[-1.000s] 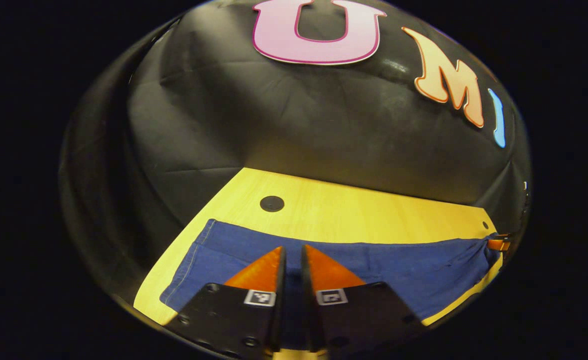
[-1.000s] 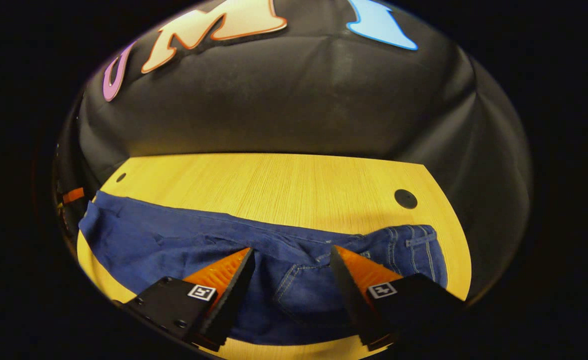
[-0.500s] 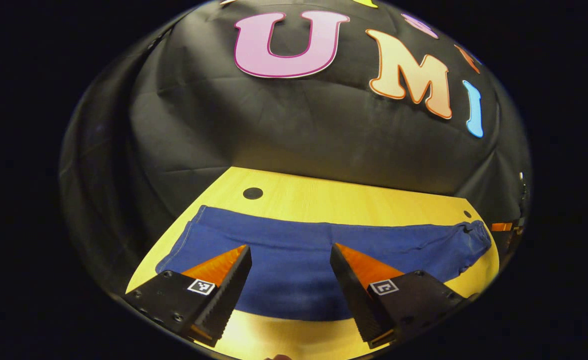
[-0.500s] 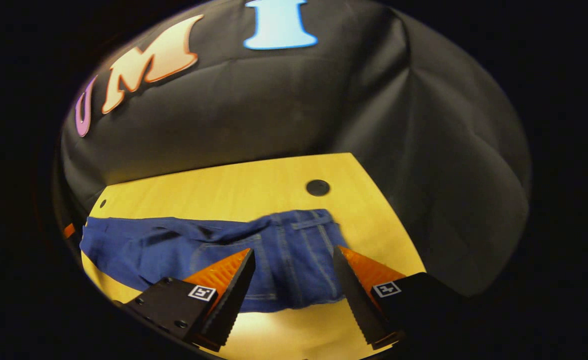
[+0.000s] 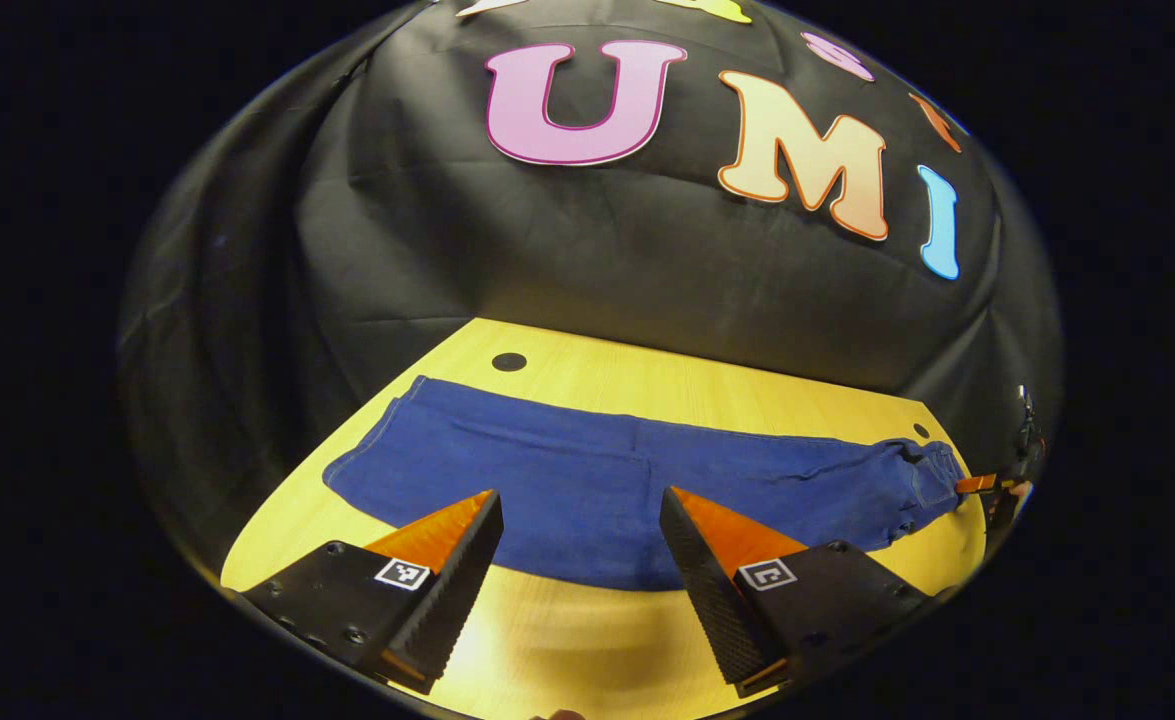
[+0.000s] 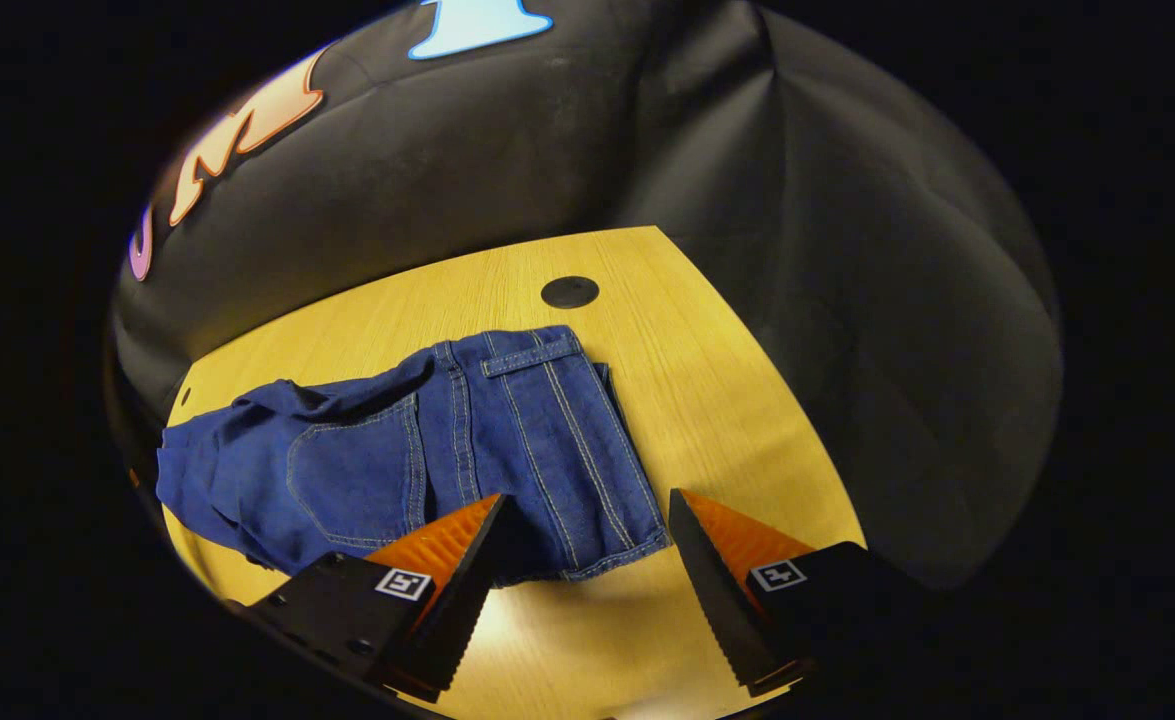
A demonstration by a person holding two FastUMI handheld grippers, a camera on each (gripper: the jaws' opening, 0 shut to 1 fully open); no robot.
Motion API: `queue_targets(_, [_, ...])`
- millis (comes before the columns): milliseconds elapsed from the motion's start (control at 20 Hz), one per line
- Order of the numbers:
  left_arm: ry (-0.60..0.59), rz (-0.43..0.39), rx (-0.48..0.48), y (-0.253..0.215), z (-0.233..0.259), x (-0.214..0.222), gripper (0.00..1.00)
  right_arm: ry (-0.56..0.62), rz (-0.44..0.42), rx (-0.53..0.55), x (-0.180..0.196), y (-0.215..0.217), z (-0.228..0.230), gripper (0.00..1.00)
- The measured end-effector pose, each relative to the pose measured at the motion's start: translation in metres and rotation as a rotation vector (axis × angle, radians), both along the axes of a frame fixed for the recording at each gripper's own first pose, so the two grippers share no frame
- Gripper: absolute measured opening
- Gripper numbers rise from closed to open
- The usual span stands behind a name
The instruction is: Grasp the waist and the cuffs of the jeans and fold them to make the two legs overlap; first hold the waist and fold one-third of the jeans toward the cuffs, then hold the cuffs and fold the remaining one-third in the same direction to finish folding.
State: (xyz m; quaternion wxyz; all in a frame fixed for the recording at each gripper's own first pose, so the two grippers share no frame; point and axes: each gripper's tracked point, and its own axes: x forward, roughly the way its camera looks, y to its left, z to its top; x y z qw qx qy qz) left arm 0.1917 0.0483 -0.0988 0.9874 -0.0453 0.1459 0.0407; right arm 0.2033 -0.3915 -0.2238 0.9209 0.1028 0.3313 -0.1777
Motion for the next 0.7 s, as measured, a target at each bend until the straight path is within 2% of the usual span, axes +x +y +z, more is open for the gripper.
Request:
queue_targets(150, [-0.001, 0.012, 0.000, -0.004, 0.002, -0.009, 0.95, -0.008, 0.023, 0.008, 0.004, 0.003, -0.006, 0.99])
queue_targets(200, [-0.008, 0.011, -0.002, -0.008, 0.005, -0.012, 0.95, -0.010, 0.024, 0.025, 0.004, 0.004, -0.008, 0.95])
queue_targets(300, [-0.022, 0.008, 0.004, -0.014, 0.011, -0.015, 0.96, -0.028, 0.009, 0.053, 0.004, 0.002, -0.008, 0.97])
queue_targets(400, [-0.024, 0.007, 0.014, -0.019, 0.012, -0.019, 0.95, -0.047, 0.010, 0.055, 0.000, 0.002, -0.007, 0.91])
queue_targets(450, [-0.027, 0.006, 0.019, -0.022, 0.015, -0.021, 0.95, -0.063, 0.021, 0.073, 0.005, 0.009, -0.008, 0.93])
queue_targets(500, [-0.035, 0.003, 0.018, -0.026, 0.017, -0.023, 0.95, -0.070, 0.004, 0.075, 0.004, 0.011, -0.007, 0.84])
queue_targets(650, [-0.052, -0.001, 0.006, -0.039, 0.021, -0.027, 0.95, -0.089, -0.007, 0.110, 0.008, 0.018, -0.008, 0.44])
queue_targets(700, [-0.060, -0.003, 0.001, -0.043, 0.022, -0.029, 0.95, -0.099, 0.009, 0.102, 0.008, 0.018, -0.008, 0.36])
